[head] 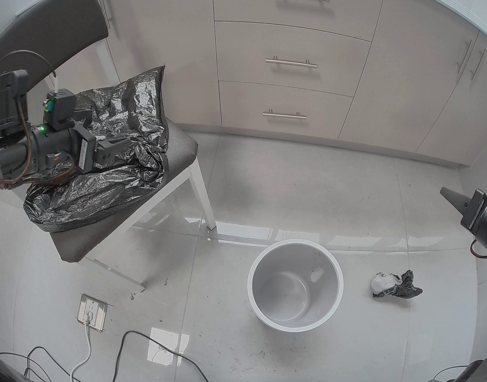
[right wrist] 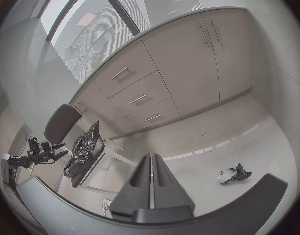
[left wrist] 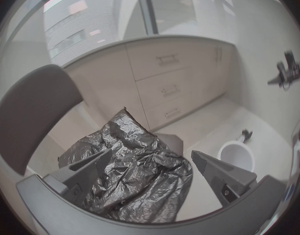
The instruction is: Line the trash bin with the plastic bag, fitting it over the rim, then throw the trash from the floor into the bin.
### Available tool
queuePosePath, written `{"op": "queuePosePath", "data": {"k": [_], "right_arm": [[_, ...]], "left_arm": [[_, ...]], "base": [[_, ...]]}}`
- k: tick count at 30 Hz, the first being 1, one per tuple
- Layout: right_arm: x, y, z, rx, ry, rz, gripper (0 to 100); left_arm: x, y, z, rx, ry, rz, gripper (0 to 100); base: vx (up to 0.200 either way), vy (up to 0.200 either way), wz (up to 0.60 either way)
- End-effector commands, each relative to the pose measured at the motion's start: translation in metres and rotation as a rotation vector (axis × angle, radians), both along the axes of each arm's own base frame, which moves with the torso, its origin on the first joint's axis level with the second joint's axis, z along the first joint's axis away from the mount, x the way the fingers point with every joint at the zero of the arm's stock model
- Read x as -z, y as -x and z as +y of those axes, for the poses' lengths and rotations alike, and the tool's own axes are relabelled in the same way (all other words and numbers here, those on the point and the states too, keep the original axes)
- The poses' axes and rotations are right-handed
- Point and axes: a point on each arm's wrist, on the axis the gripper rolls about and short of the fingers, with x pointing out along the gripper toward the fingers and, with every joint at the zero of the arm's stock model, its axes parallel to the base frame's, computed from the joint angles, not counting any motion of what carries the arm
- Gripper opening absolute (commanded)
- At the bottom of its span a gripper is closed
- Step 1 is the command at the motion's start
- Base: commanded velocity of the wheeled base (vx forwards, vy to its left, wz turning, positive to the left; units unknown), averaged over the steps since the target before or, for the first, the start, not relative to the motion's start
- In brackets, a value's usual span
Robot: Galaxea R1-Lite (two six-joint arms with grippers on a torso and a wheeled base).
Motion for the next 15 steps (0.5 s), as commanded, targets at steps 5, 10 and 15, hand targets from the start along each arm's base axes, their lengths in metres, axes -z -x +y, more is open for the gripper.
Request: {"op": "queuePosePath", "data": {"k": [5,10,15], "right_arm": [[0.005,-0.002,0.001,-0.003,0.004,0.021,0],[0.005,-0.002,0.001,-0.003,0.004,0.021,0],[0.004,-0.001,0.001,-0.003,0.003,0.015,0]], "left_arm": [[0.035,-0.055,-0.002,0.041,-0.280,0.060,100],[0.033,-0.079,-0.001,-0.010,-0.315,0.038,100],[0.036,-0.090,0.001,-0.018,-0.321,0.072,100]], "base": [[0.000,0.000,0.00],[0.000,0.000,0.00],[0.000,0.000,0.00]]}}
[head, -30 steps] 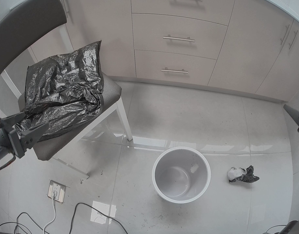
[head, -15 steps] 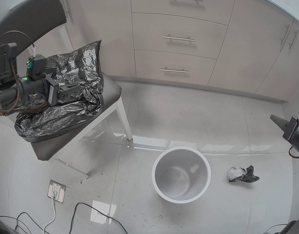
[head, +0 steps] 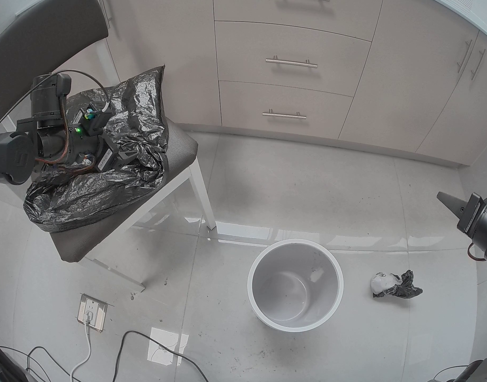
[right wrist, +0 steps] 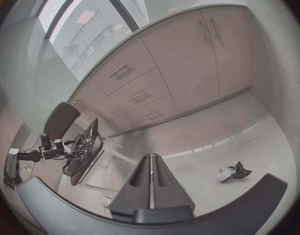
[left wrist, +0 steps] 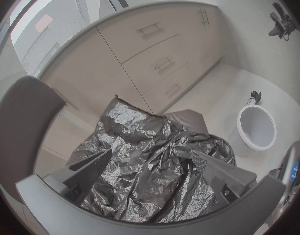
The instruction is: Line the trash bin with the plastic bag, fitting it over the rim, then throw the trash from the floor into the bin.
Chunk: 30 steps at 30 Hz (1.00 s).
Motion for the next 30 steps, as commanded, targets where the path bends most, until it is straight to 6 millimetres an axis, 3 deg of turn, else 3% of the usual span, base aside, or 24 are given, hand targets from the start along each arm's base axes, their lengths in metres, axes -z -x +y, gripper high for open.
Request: {"op": "queuePosePath", "data": {"k": [1,16,30], "right_arm": [[-0.002,0.002,0.000,-0.001,-0.002,-0.010,0],[-0.005,0.004,0.000,-0.003,-0.007,-0.025,0],[-0.005,0.004,-0.001,-0.004,-0.008,-0.028,0]], "left_arm": [[0.012,-0.018,0.001,-0.013,-0.011,0.057,100],[-0.010,-0.036,-0.003,-0.035,-0.017,0.029,100],[0.005,-0.031,-0.013,-0.009,-0.030,0.101,100]], "base": [[0.000,0.000,0.00],[0.000,0.000,0.00],[0.000,0.000,0.00]]}}
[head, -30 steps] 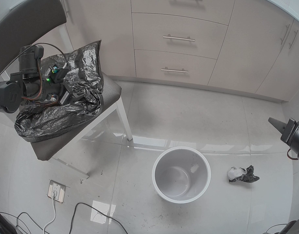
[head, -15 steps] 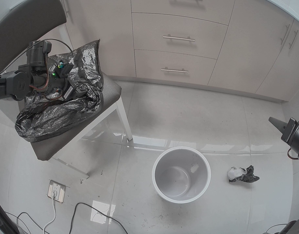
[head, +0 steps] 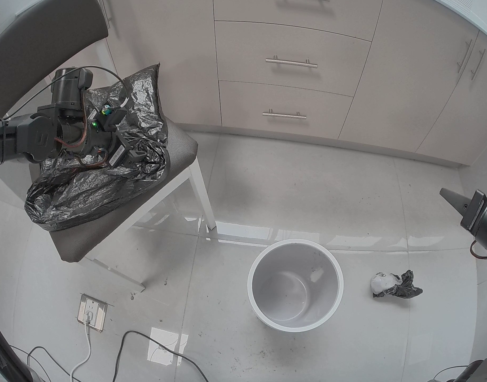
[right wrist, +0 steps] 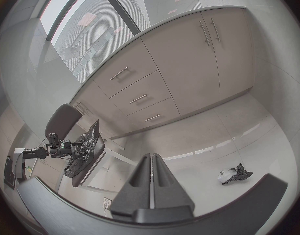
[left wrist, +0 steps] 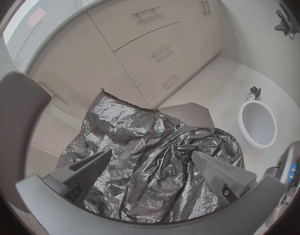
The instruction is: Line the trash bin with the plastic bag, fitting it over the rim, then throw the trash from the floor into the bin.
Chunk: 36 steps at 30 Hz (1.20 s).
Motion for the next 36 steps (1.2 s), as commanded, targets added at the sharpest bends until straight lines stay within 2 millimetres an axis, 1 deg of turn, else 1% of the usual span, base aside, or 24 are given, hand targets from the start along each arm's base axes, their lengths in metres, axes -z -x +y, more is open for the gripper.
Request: {"op": "queuePosePath", "data": {"k": [1,7,18,19,23,30,36], "right_arm": [[-0.001,0.001,0.000,-0.002,-0.001,-0.005,0],[-0.002,0.002,0.000,-0.002,-0.004,-0.010,0],[-0.002,0.002,0.000,-0.003,-0.010,-0.010,0],[-0.002,0.002,0.000,-0.002,-0.010,-0.010,0],[-0.003,0.002,0.000,-0.003,-0.010,-0.012,0],[-0.009,0.003,0.000,-0.007,-0.077,-0.057,0],[-0.008,0.003,0.000,-0.007,-0.077,-0.054,0]], "left_arm": [[0.002,0.002,-0.004,0.010,0.000,0.006,100],[-0.001,0.005,-0.007,0.021,0.001,0.000,100],[0.006,-0.001,-0.008,0.017,0.000,0.014,100],[0.008,-0.003,-0.008,0.017,-0.001,0.019,0],[0.009,-0.005,-0.008,0.019,-0.001,0.017,0],[0.012,-0.013,-0.005,0.011,0.005,0.020,0],[0.011,-0.013,0.001,-0.007,0.016,0.019,0]], "base": [[0.000,0.000,0.00],[0.000,0.000,0.00],[0.000,0.000,0.00],[0.000,0.000,0.00],[0.000,0.000,0.00],[0.000,0.000,0.00],[0.000,0.000,0.00]]}}
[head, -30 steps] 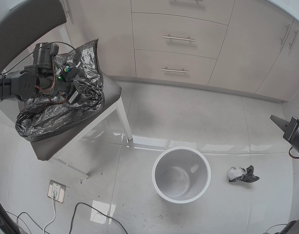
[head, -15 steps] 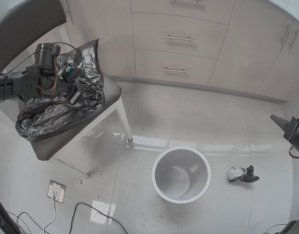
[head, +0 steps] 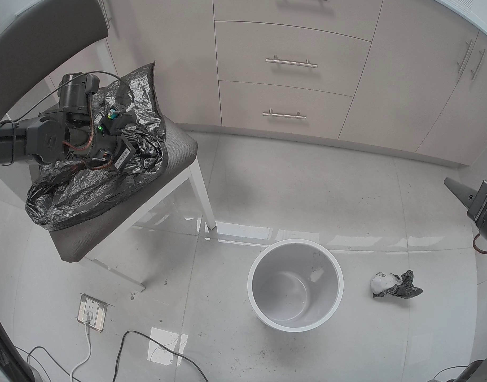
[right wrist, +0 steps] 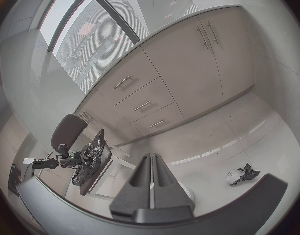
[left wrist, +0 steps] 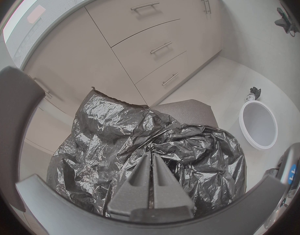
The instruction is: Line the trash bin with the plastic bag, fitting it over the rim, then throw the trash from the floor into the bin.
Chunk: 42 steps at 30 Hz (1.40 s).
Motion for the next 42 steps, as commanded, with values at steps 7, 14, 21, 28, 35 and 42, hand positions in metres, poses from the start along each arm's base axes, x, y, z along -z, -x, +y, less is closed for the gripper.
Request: {"op": "queuePosePath", "data": {"k": [7,14,21,28,35,42], "right_arm": [[0.000,0.000,0.000,-0.002,0.000,-0.001,0],[0.002,-0.001,0.001,-0.002,0.002,0.011,0],[0.003,-0.002,0.001,-0.002,0.003,0.013,0],[0.002,-0.001,0.001,-0.003,0.002,0.011,0],[0.002,-0.001,0.001,-0.003,0.002,0.010,0],[0.001,0.000,0.002,-0.014,0.001,0.005,0]], "left_arm": [[-0.015,0.000,-0.002,-0.073,0.199,-0.009,0],[-0.059,0.023,-0.018,-0.144,0.696,-0.086,0],[-0.063,0.048,-0.011,-0.151,0.717,-0.076,0],[-0.069,0.056,-0.024,-0.146,0.837,-0.044,0],[-0.072,0.071,-0.033,-0.174,0.962,-0.001,0],[-0.038,0.061,-0.012,-0.184,0.621,-0.022,0]], "base": [[0.000,0.000,0.00],[0.000,0.000,0.00],[0.000,0.000,0.00],[0.000,0.000,0.00],[0.000,0.000,0.00],[0.000,0.000,0.00]]}}
